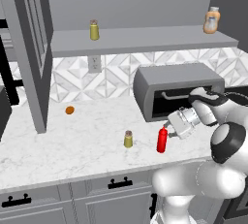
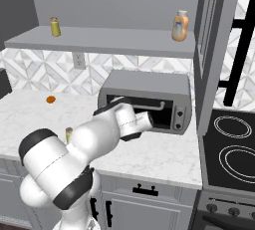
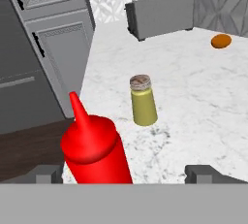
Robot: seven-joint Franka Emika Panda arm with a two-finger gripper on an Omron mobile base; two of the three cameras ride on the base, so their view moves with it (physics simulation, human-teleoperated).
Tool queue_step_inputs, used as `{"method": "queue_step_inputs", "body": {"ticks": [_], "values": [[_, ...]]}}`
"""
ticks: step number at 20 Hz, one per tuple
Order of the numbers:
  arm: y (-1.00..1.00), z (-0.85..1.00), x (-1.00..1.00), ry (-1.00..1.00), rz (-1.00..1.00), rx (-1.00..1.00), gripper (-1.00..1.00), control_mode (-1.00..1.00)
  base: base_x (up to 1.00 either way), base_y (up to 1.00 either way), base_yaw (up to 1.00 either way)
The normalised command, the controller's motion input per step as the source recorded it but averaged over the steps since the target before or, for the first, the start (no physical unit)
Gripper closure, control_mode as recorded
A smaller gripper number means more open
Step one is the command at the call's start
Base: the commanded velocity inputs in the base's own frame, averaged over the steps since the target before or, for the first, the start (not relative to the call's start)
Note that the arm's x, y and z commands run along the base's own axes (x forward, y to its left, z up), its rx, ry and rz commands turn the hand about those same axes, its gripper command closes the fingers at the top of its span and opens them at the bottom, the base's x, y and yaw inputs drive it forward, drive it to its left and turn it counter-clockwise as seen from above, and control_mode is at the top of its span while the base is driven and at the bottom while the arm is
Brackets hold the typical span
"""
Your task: Put the shaker and condiment bottle from the counter next to their counterparts in the cabinet.
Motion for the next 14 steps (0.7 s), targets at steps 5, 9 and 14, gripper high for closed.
{"method": "queue_step_inputs", "body": {"ticks": [5,9,14], "values": [[0.11,-0.02,-0.19,0.10,0.04,0.00,-1.00,-1.00,0.00,0.00,0.00],[0.12,-0.03,-0.28,0.02,0.01,0.00,-1.00,-1.00,0.00,0.00,0.00],[0.14,-0.01,-0.33,0.00,0.00,0.00,-1.00,-1.00,0.00,0.00,0.00]]}}
